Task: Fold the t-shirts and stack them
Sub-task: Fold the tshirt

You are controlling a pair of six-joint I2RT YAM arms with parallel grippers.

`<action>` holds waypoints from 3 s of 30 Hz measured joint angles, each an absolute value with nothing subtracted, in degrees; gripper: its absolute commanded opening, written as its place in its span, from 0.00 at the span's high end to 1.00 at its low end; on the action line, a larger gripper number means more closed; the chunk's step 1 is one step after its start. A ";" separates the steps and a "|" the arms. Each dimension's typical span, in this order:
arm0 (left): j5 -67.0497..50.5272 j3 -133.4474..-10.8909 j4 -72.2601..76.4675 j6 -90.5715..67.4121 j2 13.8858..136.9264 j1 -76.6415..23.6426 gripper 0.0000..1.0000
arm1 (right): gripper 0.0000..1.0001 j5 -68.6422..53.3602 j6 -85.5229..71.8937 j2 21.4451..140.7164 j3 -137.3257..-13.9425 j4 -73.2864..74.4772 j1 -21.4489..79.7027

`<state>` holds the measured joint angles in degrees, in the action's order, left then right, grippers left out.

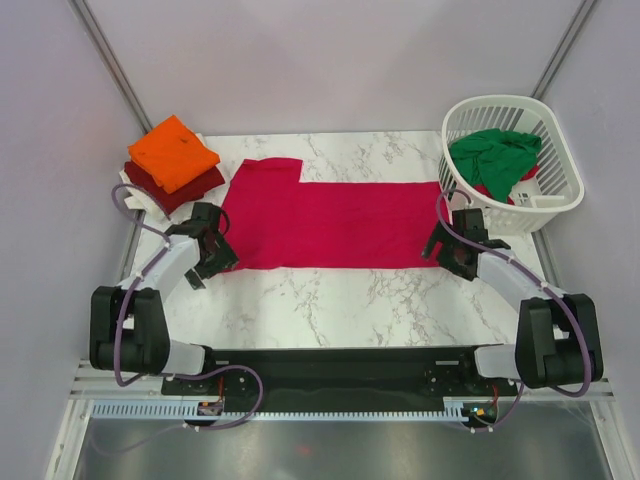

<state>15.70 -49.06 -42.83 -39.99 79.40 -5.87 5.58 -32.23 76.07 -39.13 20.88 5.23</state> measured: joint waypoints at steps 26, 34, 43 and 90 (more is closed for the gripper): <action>10.59 -44.56 -25.41 -42.39 73.71 -1.37 0.24 | 0.02 -1.72 -33.87 78.06 -36.42 13.87 1.50; 11.94 -44.71 -22.37 -42.37 85.84 -1.34 0.26 | 0.02 -1.72 -33.74 78.06 -36.42 13.78 1.50; 14.33 -46.44 -19.53 -42.35 88.33 -0.62 0.30 | 0.02 0.97 -33.19 77.25 -36.34 15.53 1.50; 5.19 -44.51 -51.59 -45.34 44.86 0.91 0.21 | 0.02 4.67 -37.78 53.10 -36.75 36.27 -2.83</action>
